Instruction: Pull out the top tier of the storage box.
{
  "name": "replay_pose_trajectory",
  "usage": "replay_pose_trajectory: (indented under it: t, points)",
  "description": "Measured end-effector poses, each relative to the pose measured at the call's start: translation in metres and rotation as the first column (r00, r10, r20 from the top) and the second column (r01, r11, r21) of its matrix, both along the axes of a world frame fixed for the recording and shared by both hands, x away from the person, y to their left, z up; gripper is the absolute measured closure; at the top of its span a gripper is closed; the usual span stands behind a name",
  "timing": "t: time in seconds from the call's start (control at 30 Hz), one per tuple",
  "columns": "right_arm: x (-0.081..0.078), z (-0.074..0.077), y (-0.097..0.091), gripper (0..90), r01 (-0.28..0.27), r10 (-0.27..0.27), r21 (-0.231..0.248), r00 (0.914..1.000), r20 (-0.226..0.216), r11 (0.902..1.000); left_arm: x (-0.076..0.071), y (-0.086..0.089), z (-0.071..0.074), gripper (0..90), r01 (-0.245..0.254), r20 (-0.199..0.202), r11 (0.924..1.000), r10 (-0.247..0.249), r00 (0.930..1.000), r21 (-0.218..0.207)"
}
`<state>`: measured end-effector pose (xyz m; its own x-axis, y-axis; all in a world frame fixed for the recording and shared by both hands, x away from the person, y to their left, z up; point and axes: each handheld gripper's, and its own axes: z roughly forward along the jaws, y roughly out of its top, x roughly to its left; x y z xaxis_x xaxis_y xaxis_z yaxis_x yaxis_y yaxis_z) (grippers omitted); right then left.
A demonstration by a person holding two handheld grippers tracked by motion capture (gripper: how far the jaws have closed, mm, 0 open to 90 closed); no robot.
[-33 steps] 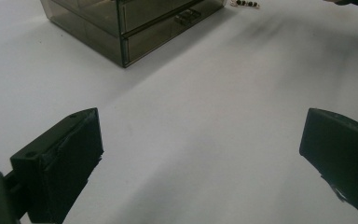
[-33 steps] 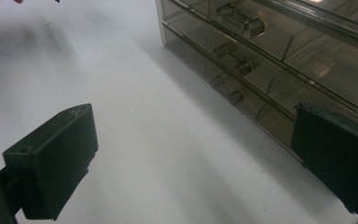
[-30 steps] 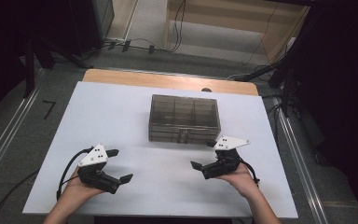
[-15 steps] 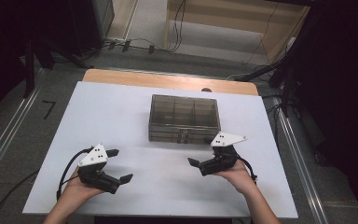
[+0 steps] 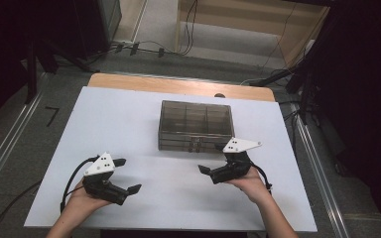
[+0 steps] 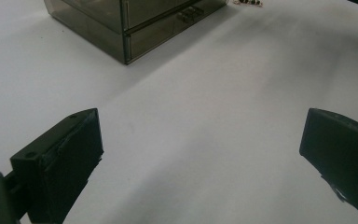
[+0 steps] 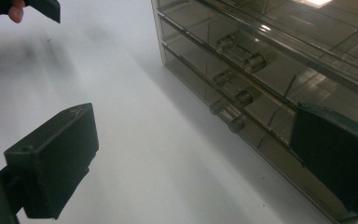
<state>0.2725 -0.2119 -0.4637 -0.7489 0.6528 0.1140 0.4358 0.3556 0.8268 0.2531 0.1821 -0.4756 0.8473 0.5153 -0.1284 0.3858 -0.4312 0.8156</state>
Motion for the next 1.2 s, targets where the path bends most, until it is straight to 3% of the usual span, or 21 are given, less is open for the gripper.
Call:
replay_pose_trajectory:
  t: [0.2, 0.87, 1.2]
  points:
    - [0.002, 0.001, 0.003, 0.0, -0.005, 0.005, 0.002, 1.0000, 0.006, 1.0000, 0.001, 0.000, -0.001, 0.0, 0.001, -0.012, 1.0000, -0.001, 0.9999, 0.009]
    - [0.009, 0.000, 0.010, 0.0, -0.009, 0.010, 0.015, 1.0000, -0.003, 0.9998, -0.001, -0.001, 0.000, 0.0, -0.006, 0.021, 1.0000, 0.006, 0.9998, 0.002]
    - [0.011, -0.004, 0.018, 0.0, -0.011, 0.011, 0.047, 0.9999, 0.004, 0.9988, -0.002, -0.002, -0.001, 0.0, -0.002, 0.031, 1.0000, 0.002, 0.9995, 0.003]
